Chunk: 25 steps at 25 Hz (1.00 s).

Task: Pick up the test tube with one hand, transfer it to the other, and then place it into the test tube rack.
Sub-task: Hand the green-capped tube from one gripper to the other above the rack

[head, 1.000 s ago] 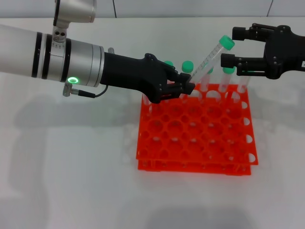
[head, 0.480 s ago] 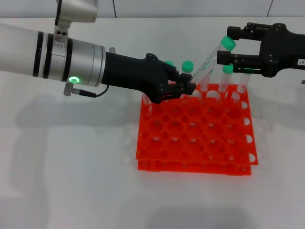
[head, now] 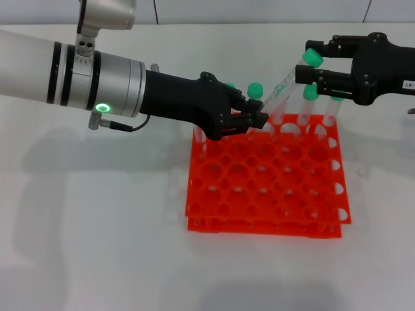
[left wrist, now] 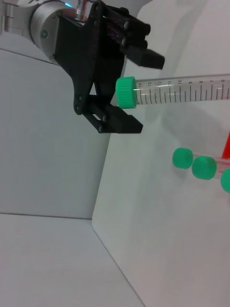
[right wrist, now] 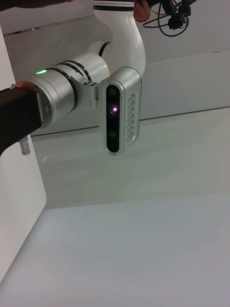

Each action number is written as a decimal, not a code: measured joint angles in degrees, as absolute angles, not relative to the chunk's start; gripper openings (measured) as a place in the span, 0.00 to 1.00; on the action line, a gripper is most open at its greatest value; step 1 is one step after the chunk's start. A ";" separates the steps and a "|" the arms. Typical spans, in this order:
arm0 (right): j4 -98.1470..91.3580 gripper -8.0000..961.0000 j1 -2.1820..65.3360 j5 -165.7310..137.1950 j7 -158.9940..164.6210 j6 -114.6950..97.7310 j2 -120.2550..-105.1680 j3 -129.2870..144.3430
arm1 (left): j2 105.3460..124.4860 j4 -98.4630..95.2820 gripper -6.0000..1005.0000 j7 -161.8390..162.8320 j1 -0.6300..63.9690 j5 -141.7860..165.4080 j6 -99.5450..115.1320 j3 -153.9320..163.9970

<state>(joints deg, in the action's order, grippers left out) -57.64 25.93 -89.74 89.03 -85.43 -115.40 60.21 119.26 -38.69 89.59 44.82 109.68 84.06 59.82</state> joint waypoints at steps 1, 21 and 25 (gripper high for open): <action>-57.65 0.62 25.93 -89.74 89.03 -85.43 -115.40 60.20 | 119.27 -38.67 0.18 89.59 44.82 109.68 84.02 59.84; -57.18 0.43 26.19 -89.73 89.03 -85.28 -115.37 60.11 | 119.26 -38.80 0.17 89.57 44.91 109.70 83.99 59.95; -57.14 0.37 26.24 -89.66 89.04 -85.28 -115.37 60.09 | 119.29 -38.81 0.17 89.57 44.91 109.40 84.04 60.12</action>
<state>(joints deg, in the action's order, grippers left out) -57.14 26.24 -89.66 89.04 -85.28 -115.37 60.09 119.29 -38.81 89.57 44.91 109.40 84.04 60.12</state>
